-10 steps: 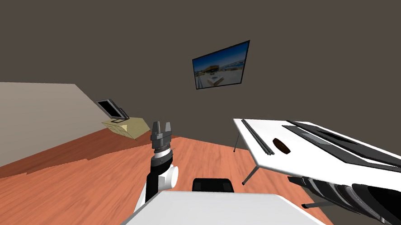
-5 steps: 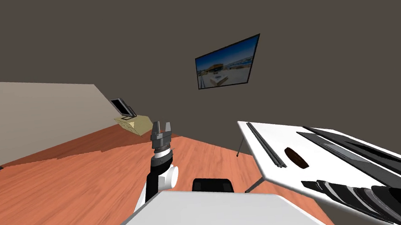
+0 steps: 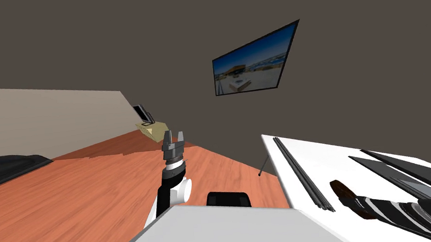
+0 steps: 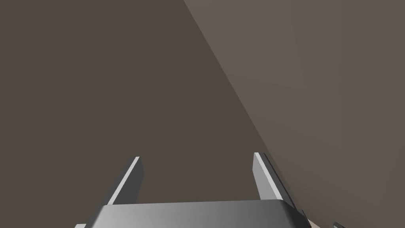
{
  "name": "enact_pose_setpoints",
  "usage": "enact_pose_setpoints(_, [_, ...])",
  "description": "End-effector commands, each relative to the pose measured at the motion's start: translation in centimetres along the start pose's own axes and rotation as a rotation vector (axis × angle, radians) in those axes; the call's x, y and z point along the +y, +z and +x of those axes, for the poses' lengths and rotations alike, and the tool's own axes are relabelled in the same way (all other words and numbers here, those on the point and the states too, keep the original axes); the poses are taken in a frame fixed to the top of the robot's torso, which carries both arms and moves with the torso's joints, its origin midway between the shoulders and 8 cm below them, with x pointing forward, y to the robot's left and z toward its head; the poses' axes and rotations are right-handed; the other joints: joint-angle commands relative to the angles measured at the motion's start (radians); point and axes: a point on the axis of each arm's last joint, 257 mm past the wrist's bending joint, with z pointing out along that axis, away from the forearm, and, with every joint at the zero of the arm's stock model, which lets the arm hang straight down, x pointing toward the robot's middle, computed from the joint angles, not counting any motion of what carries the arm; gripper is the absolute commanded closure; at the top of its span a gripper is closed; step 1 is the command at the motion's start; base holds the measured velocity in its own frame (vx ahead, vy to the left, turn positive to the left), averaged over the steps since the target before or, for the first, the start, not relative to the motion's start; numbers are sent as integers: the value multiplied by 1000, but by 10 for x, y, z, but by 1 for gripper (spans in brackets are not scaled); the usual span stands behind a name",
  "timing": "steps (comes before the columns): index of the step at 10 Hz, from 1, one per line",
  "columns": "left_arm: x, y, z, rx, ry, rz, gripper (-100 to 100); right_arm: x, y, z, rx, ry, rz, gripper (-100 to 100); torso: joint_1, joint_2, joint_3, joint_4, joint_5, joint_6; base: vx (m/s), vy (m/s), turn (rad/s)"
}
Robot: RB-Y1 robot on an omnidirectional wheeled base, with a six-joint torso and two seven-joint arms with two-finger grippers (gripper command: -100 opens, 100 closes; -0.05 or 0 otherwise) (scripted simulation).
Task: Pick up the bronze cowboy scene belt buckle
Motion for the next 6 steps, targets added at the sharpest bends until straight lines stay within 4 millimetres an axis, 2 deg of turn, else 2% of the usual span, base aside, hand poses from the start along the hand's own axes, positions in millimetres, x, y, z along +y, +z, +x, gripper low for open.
enact_pose_setpoints(1, [0,0,0,0,0,0,0,0,0,0,0,0,0,-100,0,0,0,0,0,0,29,-30,-3])
enact_pose_setpoints(2, [0,0,0,0,0,0,0,0,0,0,0,-2,1,0,4,4,2,1,1,0,8,-7,4])
enact_pose_setpoints(3, [0,0,0,0,0,0,0,10,4,2,2,-18,-5,-100,6,6,4,2,1,0,31,-32,-144])
enact_pose_setpoints(4, [0,0,0,0,0,0,0,21,7,3,4,-35,-15,-100,5,6,4,2,1,1,52,-58,-193])
enact_pose_setpoints(5, [0,0,0,0,0,0,0,20,7,3,4,-35,-10,-100,4,6,4,2,1,1,43,-45,-79])
enact_pose_setpoints(6, [0,0,0,0,0,0,0,30,10,5,5,-53,-15,-100,4,6,3,2,1,0,45,-51,-150])
